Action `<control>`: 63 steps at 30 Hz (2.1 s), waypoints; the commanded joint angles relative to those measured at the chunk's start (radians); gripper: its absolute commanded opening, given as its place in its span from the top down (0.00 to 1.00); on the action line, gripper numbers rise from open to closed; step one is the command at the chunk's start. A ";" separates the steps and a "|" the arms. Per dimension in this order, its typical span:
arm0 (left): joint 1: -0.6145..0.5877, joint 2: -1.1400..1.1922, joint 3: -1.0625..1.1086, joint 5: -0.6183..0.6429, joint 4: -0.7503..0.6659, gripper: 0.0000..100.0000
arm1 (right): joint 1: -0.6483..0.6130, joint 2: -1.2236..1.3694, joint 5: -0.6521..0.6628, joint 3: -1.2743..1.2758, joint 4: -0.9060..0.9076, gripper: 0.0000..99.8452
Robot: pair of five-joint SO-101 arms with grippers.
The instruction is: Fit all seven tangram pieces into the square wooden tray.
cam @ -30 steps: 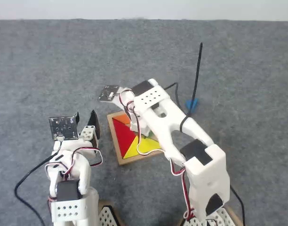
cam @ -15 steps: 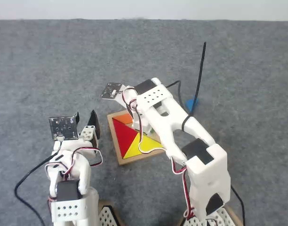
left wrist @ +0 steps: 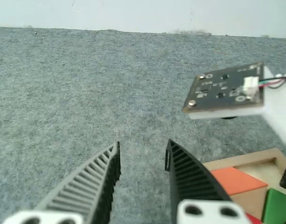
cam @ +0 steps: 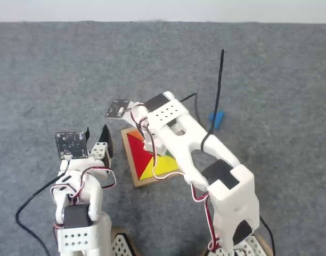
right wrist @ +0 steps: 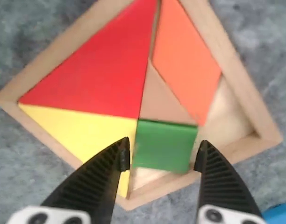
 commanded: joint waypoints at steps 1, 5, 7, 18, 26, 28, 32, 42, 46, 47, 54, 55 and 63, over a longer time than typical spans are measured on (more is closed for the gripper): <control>0.005 -0.017 -0.008 -0.014 -0.002 0.85 | 0.030 -0.119 0.000 -0.041 0.059 0.78; 0.005 -0.017 -0.008 -0.014 -0.002 0.85 | 0.064 -0.251 -0.046 -0.035 0.058 0.78; 0.005 -0.017 -0.008 -0.014 -0.002 0.85 | 0.087 -0.300 -0.103 -0.032 0.036 0.78; 0.005 -0.017 -0.008 -0.014 -0.002 0.85 | 0.363 -0.651 -0.143 0.308 0.024 0.81; 0.005 -0.017 -0.008 -0.014 -0.002 0.85 | 0.610 -0.828 -0.075 0.698 -0.128 0.79; 0.006 -0.017 -0.008 -0.014 -0.002 0.85 | 0.651 -0.825 -0.075 0.717 -0.154 0.79; 0.006 -0.017 -0.008 -0.014 0.002 0.85 | 0.642 -0.771 -0.175 0.681 -0.220 0.79; 0.006 -0.017 -0.008 -0.014 0.003 0.85 | 0.538 -0.232 -0.565 0.121 -0.180 0.79; 0.006 -0.017 -0.008 -0.014 0.003 0.85 | 0.513 -0.013 -0.651 -0.098 -0.120 0.79; 0.006 -0.017 -0.008 -0.014 0.003 0.85 | 0.507 0.033 -0.671 -0.144 -0.105 0.79; 0.006 -0.017 -0.008 -0.014 0.000 0.85 | 0.495 0.249 -0.865 -0.433 0.007 0.79; 0.006 -0.017 -0.008 -0.014 0.000 0.85 | 0.495 0.271 -0.885 -0.463 0.021 0.79; 0.003 -0.017 -0.008 -0.014 0.000 0.85 | 0.501 0.346 -0.919 -0.531 0.018 0.79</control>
